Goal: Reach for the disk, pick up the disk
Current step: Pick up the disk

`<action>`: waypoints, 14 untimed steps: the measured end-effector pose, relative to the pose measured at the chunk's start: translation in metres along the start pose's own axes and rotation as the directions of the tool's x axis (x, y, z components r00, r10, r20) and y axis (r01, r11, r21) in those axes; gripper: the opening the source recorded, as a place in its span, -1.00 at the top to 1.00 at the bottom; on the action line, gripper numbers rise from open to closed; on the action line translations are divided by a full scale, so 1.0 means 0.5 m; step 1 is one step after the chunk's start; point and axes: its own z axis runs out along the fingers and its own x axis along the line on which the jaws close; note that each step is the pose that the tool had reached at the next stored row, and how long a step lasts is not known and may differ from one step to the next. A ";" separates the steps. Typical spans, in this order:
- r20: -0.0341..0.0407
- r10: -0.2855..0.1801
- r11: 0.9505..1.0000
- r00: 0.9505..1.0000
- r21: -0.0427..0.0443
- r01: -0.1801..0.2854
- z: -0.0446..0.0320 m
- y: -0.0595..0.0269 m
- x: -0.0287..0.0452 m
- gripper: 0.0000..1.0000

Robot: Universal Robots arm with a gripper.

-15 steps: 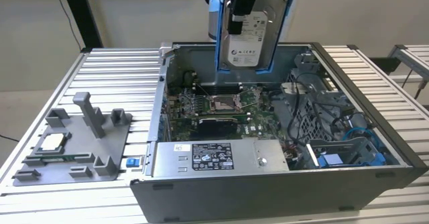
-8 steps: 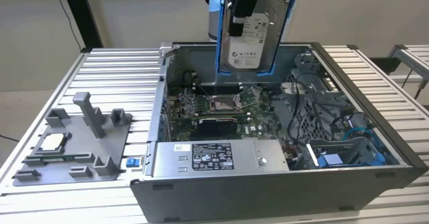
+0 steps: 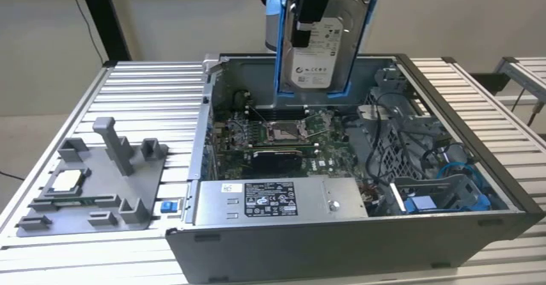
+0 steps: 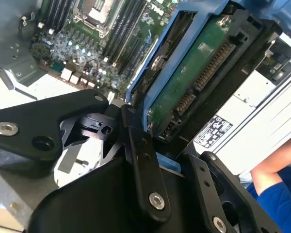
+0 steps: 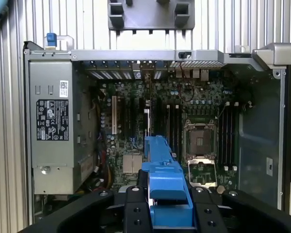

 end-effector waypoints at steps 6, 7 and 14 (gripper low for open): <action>0.000 0.000 1.000 1.000 0.000 0.000 -0.001 -0.002 0.028 1.00; 0.000 0.000 1.000 1.000 0.000 0.000 -0.001 -0.003 0.033 1.00; 0.000 0.000 1.000 1.000 0.000 0.000 -0.001 -0.006 0.067 1.00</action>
